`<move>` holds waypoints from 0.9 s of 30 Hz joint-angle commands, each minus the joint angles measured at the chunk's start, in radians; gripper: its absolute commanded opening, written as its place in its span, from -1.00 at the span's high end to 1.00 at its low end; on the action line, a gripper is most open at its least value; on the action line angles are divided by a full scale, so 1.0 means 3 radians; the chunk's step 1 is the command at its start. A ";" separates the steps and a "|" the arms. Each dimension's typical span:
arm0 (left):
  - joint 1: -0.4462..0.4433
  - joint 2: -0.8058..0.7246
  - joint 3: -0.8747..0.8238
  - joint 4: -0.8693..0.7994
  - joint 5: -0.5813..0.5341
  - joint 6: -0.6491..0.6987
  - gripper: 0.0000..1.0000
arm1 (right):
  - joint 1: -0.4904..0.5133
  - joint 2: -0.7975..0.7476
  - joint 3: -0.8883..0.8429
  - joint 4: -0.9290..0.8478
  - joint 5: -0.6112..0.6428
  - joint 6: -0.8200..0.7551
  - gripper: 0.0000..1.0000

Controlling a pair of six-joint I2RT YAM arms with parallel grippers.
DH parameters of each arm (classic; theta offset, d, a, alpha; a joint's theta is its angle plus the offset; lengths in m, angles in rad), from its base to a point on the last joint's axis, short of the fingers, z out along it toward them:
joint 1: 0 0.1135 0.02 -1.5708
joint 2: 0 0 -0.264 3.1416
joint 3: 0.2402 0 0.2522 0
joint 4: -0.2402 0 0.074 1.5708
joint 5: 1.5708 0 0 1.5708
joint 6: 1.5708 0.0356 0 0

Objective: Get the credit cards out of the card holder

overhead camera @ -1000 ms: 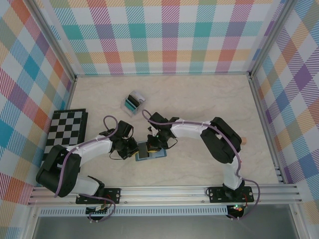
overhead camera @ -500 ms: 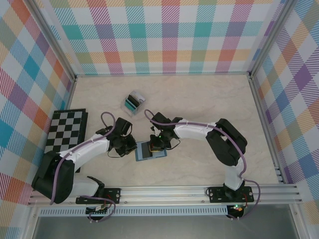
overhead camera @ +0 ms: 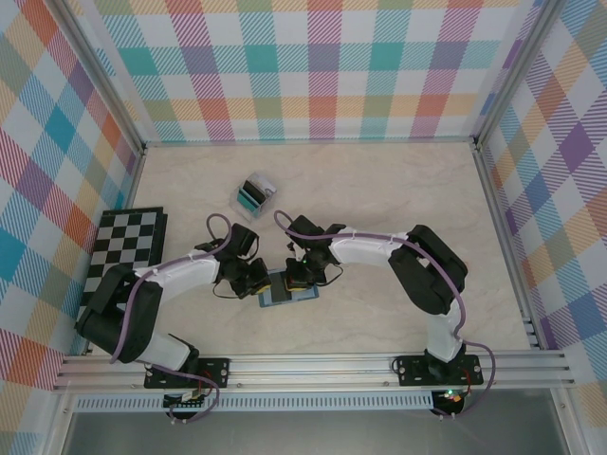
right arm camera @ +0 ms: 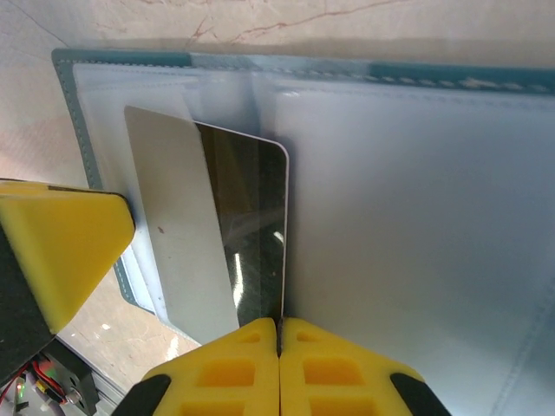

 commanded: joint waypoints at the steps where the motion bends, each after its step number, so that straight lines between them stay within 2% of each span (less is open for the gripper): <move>1: -0.0032 0.0067 -0.0022 -0.0052 -0.0009 0.0030 0.87 | -0.0025 0.0053 0.0030 -0.0011 -0.0066 -0.0032 0.79; 6: -0.0033 0.0056 -0.0070 -0.0135 -0.0105 0.0044 0.89 | -0.0041 0.0068 -0.0010 0.0113 -0.0158 0.0020 0.58; 14: -0.0032 0.0061 -0.0098 -0.0138 -0.0133 0.0039 0.89 | -0.0080 0.0119 -0.0046 0.0345 -0.0395 0.0147 0.54; 19: -0.0032 0.0056 -0.0092 -0.0151 -0.0143 0.0031 0.89 | -0.0092 0.0112 -0.0051 0.0364 -0.0378 0.0172 0.64; 22: -0.0032 0.0042 -0.0104 -0.0167 -0.0148 0.0042 0.89 | -0.0105 0.0047 -0.0095 0.0319 -0.0267 0.0164 0.77; 27: -0.0032 0.0035 -0.0110 -0.0178 -0.0159 0.0045 0.89 | -0.0153 -0.0165 -0.0241 0.0234 -0.0078 0.0100 0.86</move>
